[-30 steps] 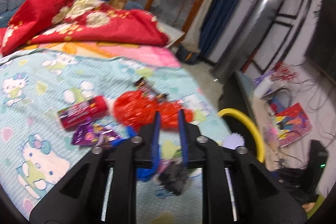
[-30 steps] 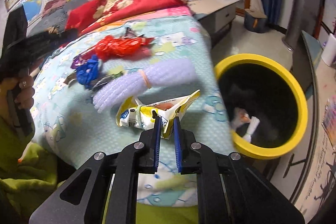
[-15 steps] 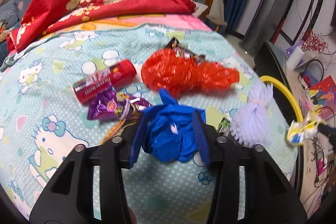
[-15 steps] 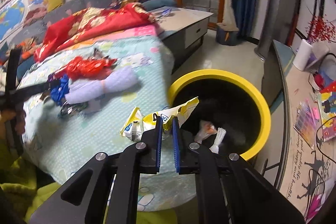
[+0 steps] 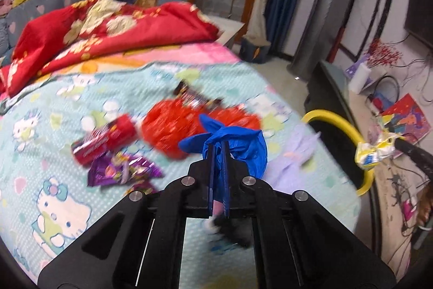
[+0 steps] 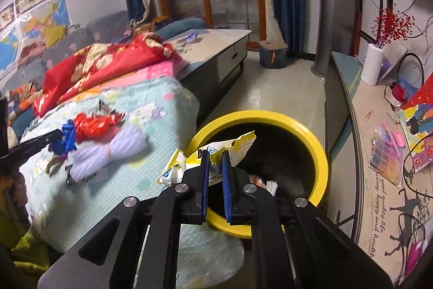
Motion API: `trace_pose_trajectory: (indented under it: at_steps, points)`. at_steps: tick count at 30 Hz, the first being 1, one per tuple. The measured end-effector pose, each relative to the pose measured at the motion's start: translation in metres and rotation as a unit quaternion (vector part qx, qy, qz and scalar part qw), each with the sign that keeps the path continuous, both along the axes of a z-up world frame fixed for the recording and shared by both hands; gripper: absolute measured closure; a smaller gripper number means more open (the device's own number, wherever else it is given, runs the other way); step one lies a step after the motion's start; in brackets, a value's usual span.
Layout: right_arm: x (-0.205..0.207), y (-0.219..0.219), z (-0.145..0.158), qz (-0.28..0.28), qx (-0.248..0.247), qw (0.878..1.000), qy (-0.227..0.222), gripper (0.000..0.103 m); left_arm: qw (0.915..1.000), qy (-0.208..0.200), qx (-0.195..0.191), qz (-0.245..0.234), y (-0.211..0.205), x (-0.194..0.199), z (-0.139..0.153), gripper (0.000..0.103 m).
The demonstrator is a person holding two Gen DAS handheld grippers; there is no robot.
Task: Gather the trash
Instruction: 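Carry the glove and wrapper to the bin and open both tools over it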
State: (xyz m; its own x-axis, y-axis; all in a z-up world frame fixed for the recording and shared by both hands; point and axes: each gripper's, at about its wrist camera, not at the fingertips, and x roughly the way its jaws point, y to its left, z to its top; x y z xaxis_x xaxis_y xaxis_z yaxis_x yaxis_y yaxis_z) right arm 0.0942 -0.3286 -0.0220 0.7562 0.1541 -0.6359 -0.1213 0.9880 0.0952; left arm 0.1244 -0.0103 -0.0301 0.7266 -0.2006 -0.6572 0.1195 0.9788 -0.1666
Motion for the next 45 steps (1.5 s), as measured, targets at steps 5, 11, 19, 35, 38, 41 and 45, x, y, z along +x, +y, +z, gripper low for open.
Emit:
trace_pose_trajectory:
  at_steps: [5, 11, 19, 35, 38, 41, 45]
  points:
    - [0.007, -0.012, 0.008, -0.017, 0.010, 1.000, -0.019, 0.094, 0.9991, -0.023, -0.017, -0.032, -0.027, 0.005, 0.024, 0.101]
    - [0.015, -0.028, 0.010, -0.037, 0.022, 0.999, -0.028, 0.094, 0.9962, -0.030, -0.024, -0.079, -0.070, 0.012, 0.035, 0.101]
    - [0.027, -0.050, 0.000, -0.066, 0.034, 0.997, -0.023, 0.094, 0.9891, -0.024, -0.023, -0.143, -0.132, 0.019, 0.029, 0.101]
    - [0.040, -0.087, -0.031, -0.114, 0.082, 0.990, 0.003, 0.068, 0.9797, 0.026, -0.046, -0.193, -0.204, 0.041, -0.022, 0.052]
    - [0.034, -0.086, -0.034, -0.113, 0.079, 0.990, 0.003, 0.063, 0.9812, 0.020, -0.044, -0.187, -0.200, 0.038, -0.020, 0.043]
    - [0.027, -0.080, -0.037, -0.115, 0.069, 0.991, -0.001, 0.056, 0.9825, 0.009, -0.041, -0.182, -0.194, 0.033, -0.015, 0.033]
    - [0.020, -0.072, -0.037, -0.110, 0.057, 0.992, -0.004, 0.052, 0.9839, -0.003, -0.039, -0.174, -0.185, 0.028, -0.008, 0.024]
